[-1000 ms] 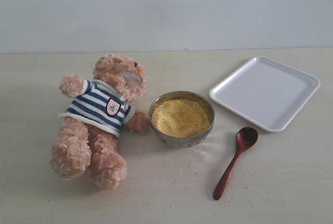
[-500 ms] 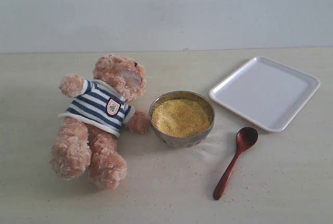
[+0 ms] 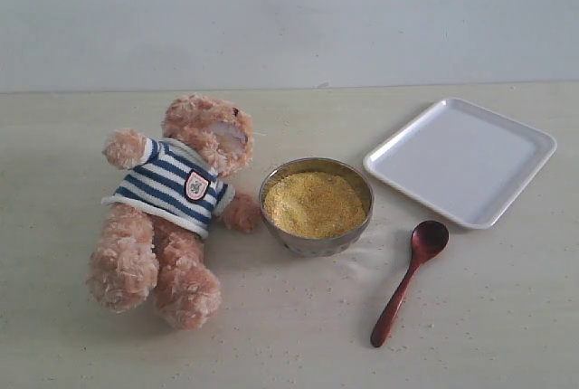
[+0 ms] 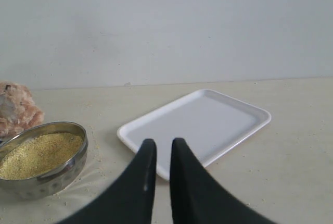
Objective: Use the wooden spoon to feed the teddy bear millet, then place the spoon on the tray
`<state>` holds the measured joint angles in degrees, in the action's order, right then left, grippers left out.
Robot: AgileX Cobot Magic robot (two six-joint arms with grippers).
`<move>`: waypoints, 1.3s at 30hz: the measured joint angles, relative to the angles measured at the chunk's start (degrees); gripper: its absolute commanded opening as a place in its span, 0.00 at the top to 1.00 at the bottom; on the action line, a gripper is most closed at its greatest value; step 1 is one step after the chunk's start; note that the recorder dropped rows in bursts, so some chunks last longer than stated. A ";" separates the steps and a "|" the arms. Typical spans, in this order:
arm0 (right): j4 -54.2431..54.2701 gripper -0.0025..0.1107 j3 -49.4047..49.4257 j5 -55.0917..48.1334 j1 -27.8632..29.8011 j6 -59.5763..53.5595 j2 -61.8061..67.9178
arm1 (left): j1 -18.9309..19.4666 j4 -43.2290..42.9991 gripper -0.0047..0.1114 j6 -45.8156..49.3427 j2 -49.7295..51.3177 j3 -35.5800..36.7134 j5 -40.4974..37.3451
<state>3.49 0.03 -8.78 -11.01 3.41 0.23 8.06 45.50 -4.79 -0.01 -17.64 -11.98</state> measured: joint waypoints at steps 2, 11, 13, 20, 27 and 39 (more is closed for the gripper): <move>0.00 0.87 0.00 0.00 0.00 0.00 0.00 | 0.00 2.59 0.49 0.00 0.00 -3.21 -3.40; 0.00 0.87 0.00 0.00 0.00 0.00 0.00 | 0.00 4.53 0.49 1.42 -0.13 -14.54 -13.70; 0.00 0.87 0.00 0.00 0.00 0.00 0.00 | 0.00 4.78 0.49 1.51 -0.13 -15.84 -15.29; 0.00 0.87 0.00 0.00 0.00 0.00 0.00 | 0.00 7.87 0.49 1.41 -0.13 -16.49 -22.46; 0.00 0.87 0.00 0.00 0.00 0.00 0.00 | 0.00 9.66 0.49 1.21 -0.13 -16.49 -24.41; 0.00 0.87 0.00 0.00 0.00 0.00 0.00 | 0.00 12.80 0.55 4.79 -0.13 -16.49 -31.49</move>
<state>3.49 0.03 -8.78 -11.01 3.41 0.23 8.06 58.30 0.00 -0.14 -34.13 -43.47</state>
